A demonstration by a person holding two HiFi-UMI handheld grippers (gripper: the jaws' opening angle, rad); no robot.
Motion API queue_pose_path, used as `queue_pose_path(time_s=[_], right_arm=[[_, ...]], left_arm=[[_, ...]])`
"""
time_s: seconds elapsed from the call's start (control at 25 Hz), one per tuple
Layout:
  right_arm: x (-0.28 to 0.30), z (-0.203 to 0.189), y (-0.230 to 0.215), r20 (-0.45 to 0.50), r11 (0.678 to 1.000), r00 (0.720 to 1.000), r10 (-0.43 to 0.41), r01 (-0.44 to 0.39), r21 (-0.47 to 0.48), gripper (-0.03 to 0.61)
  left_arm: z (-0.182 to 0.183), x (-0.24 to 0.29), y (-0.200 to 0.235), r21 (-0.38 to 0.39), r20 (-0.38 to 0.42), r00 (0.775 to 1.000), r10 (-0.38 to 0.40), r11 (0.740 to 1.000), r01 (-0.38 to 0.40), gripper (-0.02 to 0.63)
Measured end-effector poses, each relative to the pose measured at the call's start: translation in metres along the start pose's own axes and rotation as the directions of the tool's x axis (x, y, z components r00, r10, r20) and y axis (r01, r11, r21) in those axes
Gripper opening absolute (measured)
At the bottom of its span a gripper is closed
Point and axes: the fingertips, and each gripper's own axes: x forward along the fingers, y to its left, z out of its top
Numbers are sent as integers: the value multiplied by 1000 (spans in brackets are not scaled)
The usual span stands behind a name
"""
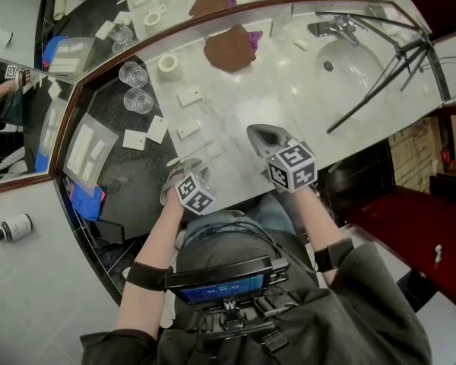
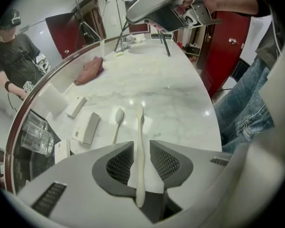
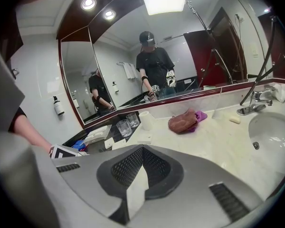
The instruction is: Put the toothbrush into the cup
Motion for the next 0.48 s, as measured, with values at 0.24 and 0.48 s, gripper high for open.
queue_pose_path(time_s=[0.24, 0.48], right_arm=[[3, -3, -2, -8, 1000, 1000, 13, -13, 0, 11], [9, 2, -1, -13, 999, 999, 39, -39, -14, 11]], left_arm=[[2, -7, 0, -48, 28, 1000, -2, 999, 4, 170], [13, -33, 21, -97, 80, 994, 79, 993, -71, 170]])
